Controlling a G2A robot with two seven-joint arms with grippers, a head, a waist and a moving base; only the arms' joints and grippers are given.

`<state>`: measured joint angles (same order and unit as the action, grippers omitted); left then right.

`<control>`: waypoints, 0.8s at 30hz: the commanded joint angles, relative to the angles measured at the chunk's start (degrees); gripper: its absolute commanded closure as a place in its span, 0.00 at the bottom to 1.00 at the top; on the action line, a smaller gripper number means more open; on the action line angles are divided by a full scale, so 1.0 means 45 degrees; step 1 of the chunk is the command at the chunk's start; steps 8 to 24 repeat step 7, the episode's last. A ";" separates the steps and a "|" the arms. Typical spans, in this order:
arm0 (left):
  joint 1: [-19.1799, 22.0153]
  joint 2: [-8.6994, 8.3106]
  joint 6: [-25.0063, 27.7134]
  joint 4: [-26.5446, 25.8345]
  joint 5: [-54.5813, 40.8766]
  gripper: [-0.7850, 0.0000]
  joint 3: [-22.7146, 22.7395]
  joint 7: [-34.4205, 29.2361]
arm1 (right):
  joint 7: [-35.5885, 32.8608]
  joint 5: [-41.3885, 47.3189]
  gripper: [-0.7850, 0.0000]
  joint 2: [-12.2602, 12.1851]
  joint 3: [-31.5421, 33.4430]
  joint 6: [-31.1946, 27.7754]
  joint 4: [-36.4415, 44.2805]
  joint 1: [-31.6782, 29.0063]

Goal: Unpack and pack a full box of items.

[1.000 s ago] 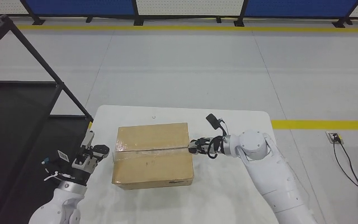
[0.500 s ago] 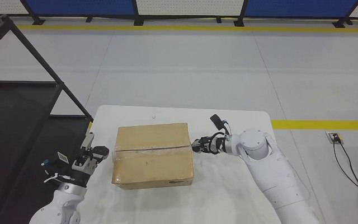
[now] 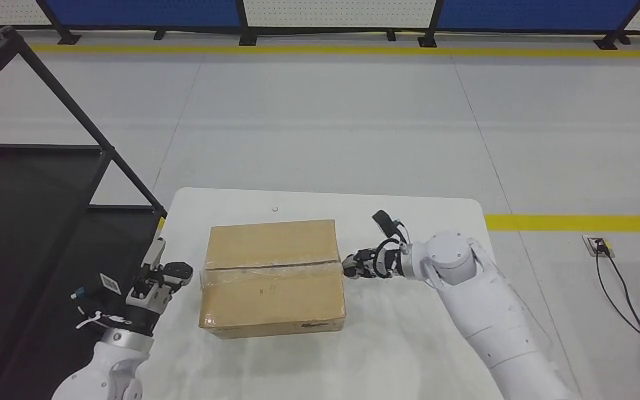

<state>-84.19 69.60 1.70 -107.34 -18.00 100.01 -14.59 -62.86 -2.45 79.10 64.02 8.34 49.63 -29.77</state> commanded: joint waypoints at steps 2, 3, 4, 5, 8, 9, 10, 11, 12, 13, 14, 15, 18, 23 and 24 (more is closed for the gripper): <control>0.0053 -0.0002 -0.0018 0.0051 -0.0107 0.00 0.0136 0.0116 | 0.0343 0.0304 1.00 -0.0112 0.0421 -0.0469 -0.0219 -0.0026; 0.0077 -0.0001 -0.0019 0.0077 -0.0164 0.00 0.0208 0.0195 | 0.0389 0.0407 1.00 -0.0175 0.0617 -0.0684 -0.0258 -0.0076; 0.0106 -0.0002 -0.0042 0.0101 -0.0243 0.00 0.0289 0.0259 | 0.0595 0.0406 1.00 -0.0253 0.0842 -0.0830 -0.0314 -0.0125; 0.0138 -0.0003 -0.0063 0.0132 -0.0313 0.00 0.0393 0.0345 | 0.0810 0.0460 1.00 -0.0327 0.1075 -0.1047 -0.0283 -0.0200; 0.0209 -0.0008 -0.0127 0.0229 -0.0486 0.00 0.0639 0.0538 | 0.0999 0.0643 0.83 -0.0478 0.1537 -0.1705 -0.0173 -0.0438; 0.0209 -0.0008 -0.0127 0.0229 -0.0486 0.00 0.0639 0.0538 | 0.0999 0.0643 0.83 -0.0478 0.1537 -0.1705 -0.0173 -0.0438; 0.0209 -0.0008 -0.0127 0.0229 -0.0486 0.00 0.0639 0.0538 | 0.0999 0.0643 0.83 -0.0478 0.1537 -0.1705 -0.0173 -0.0438; 0.0209 -0.0008 -0.0127 0.0229 -0.0486 0.00 0.0639 0.0538 | 0.0999 0.0643 0.83 -0.0478 0.1537 -0.1705 -0.0173 -0.0438; 0.0209 -0.0008 -0.0127 0.0229 -0.0486 0.00 0.0639 0.0538 | 0.0999 0.0643 0.83 -0.0478 0.1537 -0.1705 -0.0173 -0.0438; 0.0209 -0.0008 -0.0127 0.0229 -0.0486 0.00 0.0639 0.0538 | 0.0999 0.0643 0.83 -0.0478 0.1537 -0.1705 -0.0173 -0.0438; 0.0209 -0.0008 -0.0127 0.0229 -0.0486 0.00 0.0639 0.0538 | 0.0999 0.0643 0.83 -0.0478 0.1537 -0.1705 -0.0173 -0.0438; 0.0209 -0.0008 -0.0127 0.0229 -0.0486 0.00 0.0639 0.0538 | 0.0999 0.0643 0.83 -0.0478 0.1537 -0.1705 -0.0173 -0.0438; 0.0209 -0.0008 -0.0127 0.0229 -0.0486 0.00 0.0639 0.0538 | 0.0999 0.0643 0.83 -0.0478 0.1537 -0.1705 -0.0173 -0.0438; 0.0209 -0.0008 -0.0127 0.0229 -0.0486 0.00 0.0639 0.0538 | 0.0999 0.0643 0.83 -0.0478 0.1537 -0.1705 -0.0173 -0.0438; 0.0209 -0.0008 -0.0127 0.0229 -0.0486 0.00 0.0639 0.0538 | 0.0999 0.0643 0.83 -0.0478 0.1537 -0.1705 -0.0173 -0.0438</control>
